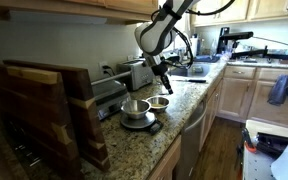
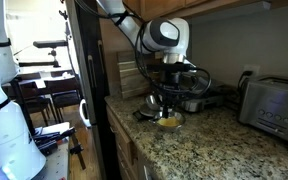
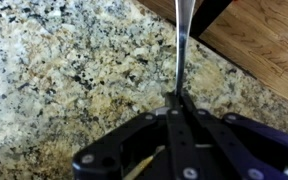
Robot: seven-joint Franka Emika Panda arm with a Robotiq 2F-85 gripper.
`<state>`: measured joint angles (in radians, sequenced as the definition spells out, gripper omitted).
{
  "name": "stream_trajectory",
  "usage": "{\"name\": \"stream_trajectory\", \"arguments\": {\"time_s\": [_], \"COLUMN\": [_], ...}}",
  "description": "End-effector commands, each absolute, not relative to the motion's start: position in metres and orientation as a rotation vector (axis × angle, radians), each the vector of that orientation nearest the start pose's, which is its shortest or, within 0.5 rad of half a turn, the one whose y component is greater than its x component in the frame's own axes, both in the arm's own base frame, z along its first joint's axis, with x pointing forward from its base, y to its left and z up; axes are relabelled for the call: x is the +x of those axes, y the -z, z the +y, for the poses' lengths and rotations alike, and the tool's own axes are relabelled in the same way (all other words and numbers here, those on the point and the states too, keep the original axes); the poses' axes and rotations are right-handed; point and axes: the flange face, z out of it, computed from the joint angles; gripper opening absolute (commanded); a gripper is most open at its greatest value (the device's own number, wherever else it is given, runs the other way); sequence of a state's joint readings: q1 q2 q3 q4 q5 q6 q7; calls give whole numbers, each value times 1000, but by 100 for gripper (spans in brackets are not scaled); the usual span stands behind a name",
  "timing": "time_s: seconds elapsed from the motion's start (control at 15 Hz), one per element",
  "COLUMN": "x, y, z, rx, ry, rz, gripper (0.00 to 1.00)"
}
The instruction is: Pick up the spoon from the countertop, scoop some of the contents from the silver bowl, put them in the other bowl and put the spoon back on the table.
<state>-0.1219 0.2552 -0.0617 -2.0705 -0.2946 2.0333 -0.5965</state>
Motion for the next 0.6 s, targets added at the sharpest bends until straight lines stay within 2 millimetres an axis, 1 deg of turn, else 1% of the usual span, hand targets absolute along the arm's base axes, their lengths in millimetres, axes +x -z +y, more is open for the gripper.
{"name": "stream_trajectory", "arguments": {"time_s": [0.0, 0.2, 0.53], "x": [539, 539, 544], "y": [-290, -289, -287], "z": [-116, -108, -98], "rx": [-3078, -3068, -3061], "ry": [-598, -654, -850], "rz": [-925, -1063, -1348], "gripper": [2, 2, 2]}}
